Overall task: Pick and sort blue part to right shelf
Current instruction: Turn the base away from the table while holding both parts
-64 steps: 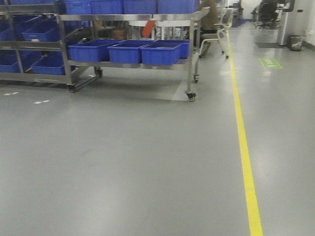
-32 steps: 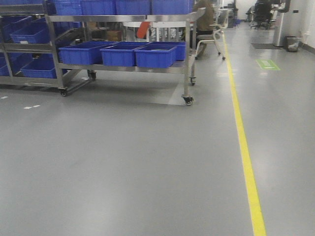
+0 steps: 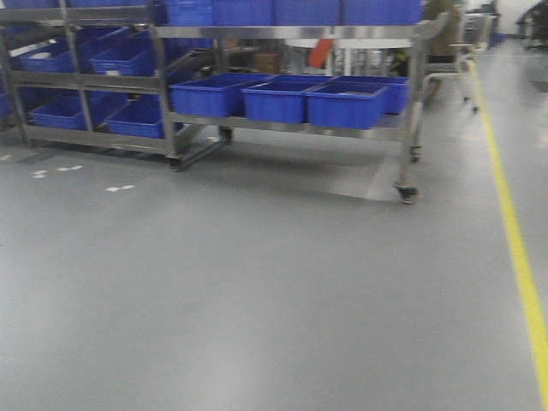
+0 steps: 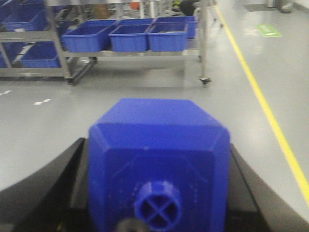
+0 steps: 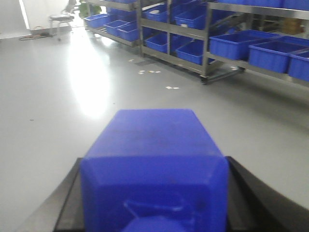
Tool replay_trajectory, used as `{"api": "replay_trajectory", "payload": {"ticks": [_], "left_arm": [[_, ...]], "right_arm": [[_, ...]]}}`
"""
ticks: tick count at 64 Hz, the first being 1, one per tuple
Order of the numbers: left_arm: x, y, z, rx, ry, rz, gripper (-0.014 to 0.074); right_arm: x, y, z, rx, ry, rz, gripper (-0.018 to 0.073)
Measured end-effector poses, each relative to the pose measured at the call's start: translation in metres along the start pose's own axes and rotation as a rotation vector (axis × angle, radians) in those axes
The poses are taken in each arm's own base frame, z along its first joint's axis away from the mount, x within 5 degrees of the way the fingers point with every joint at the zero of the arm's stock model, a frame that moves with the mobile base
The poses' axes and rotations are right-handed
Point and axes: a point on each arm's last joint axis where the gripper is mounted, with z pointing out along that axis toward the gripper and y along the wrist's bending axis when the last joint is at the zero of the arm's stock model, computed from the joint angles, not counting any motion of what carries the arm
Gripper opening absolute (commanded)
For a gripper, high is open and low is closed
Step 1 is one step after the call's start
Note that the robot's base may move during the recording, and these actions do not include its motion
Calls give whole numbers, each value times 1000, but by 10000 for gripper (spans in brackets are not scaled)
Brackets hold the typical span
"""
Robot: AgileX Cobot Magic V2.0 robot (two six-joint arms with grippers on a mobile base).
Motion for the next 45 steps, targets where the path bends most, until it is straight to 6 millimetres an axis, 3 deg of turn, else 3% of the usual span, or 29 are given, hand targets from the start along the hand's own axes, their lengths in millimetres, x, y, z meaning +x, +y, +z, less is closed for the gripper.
{"api": "replay_trajectory", "payload": {"ticks": [45], "left_arm": [[0,0,0,0,0,0,303]], "right_arm": [[0,0,0,0,0,0,302]]}}
